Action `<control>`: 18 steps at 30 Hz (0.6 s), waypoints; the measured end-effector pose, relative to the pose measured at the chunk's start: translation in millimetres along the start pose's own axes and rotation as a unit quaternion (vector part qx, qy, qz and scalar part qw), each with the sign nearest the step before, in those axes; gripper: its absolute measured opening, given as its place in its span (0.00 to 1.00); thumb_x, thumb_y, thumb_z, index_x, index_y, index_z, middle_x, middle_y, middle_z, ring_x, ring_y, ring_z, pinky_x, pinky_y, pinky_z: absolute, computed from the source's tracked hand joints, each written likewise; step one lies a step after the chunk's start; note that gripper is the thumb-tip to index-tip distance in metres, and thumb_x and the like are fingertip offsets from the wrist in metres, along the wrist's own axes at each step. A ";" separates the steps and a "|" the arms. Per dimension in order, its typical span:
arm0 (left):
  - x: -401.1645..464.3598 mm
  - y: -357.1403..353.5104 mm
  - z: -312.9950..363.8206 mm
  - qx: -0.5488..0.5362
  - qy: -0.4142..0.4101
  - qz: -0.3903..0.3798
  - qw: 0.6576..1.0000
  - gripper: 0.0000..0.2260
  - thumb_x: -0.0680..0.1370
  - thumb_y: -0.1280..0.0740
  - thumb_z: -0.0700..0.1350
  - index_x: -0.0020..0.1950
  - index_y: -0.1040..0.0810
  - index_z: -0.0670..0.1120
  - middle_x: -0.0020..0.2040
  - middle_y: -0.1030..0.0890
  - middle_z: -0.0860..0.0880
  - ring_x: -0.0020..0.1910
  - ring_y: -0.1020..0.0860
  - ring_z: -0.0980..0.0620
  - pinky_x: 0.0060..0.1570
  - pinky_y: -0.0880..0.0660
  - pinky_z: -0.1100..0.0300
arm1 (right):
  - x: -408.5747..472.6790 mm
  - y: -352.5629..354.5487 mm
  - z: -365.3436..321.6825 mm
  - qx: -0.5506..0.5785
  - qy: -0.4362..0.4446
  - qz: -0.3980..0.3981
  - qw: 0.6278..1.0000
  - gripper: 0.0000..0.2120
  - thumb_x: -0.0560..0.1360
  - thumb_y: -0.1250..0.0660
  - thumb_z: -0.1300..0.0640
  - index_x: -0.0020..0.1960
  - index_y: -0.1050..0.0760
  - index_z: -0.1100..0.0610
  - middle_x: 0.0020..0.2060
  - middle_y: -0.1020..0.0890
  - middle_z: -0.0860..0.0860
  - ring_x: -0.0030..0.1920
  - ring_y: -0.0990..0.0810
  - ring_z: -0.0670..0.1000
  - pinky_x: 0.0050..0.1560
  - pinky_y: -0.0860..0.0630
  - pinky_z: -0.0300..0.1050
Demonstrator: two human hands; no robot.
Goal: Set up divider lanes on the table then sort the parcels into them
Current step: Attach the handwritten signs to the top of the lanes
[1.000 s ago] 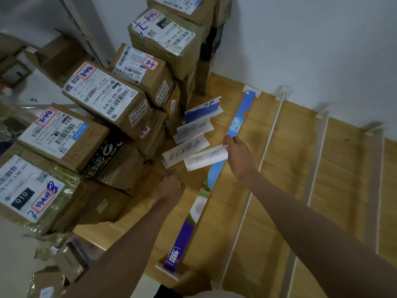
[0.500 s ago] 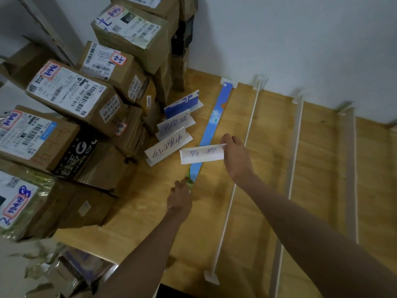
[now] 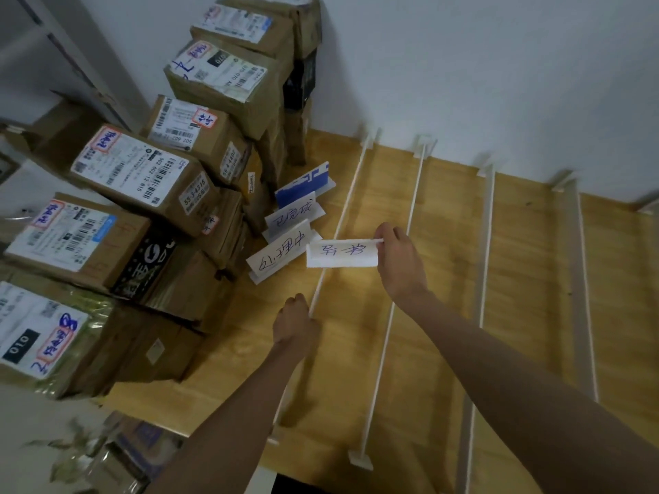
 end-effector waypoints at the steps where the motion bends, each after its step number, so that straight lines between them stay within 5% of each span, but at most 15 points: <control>1: 2.1 4.6 -2.1 -0.006 0.004 0.005 1.000 0.10 0.73 0.31 0.42 0.52 0.28 0.44 0.51 0.23 0.46 0.48 0.22 0.46 0.41 0.24 0.54 | 0.5 1.5 -1.6 0.001 -0.001 0.002 1.000 0.16 0.74 0.37 0.71 0.58 0.31 0.57 0.52 0.25 0.55 0.49 0.24 0.57 0.38 0.27 0.51; 12: 12.3 9.1 -8.2 0.006 -0.002 0.004 1.000 0.10 0.75 0.31 0.43 0.53 0.25 0.43 0.52 0.20 0.44 0.50 0.20 0.44 0.44 0.21 0.53 | -2.4 5.8 -0.1 -0.010 -0.004 0.010 1.000 0.15 0.75 0.39 0.71 0.57 0.31 0.57 0.51 0.25 0.54 0.49 0.24 0.56 0.41 0.23 0.53; 18: 10.5 24.4 -4.3 0.013 -0.016 0.007 1.000 0.18 0.74 0.27 0.47 0.59 0.28 0.43 0.56 0.22 0.45 0.54 0.21 0.44 0.47 0.22 0.51 | -3.6 7.1 -1.1 -0.010 -0.002 0.011 1.000 0.16 0.74 0.38 0.71 0.57 0.31 0.56 0.52 0.25 0.54 0.49 0.24 0.57 0.42 0.22 0.55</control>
Point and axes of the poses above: each hand's wrist, its own x-axis towards the middle knuckle, its own y-axis out of the back of the hand, z = x × y, the point moved 2 cm from there along x, towards the middle knuckle
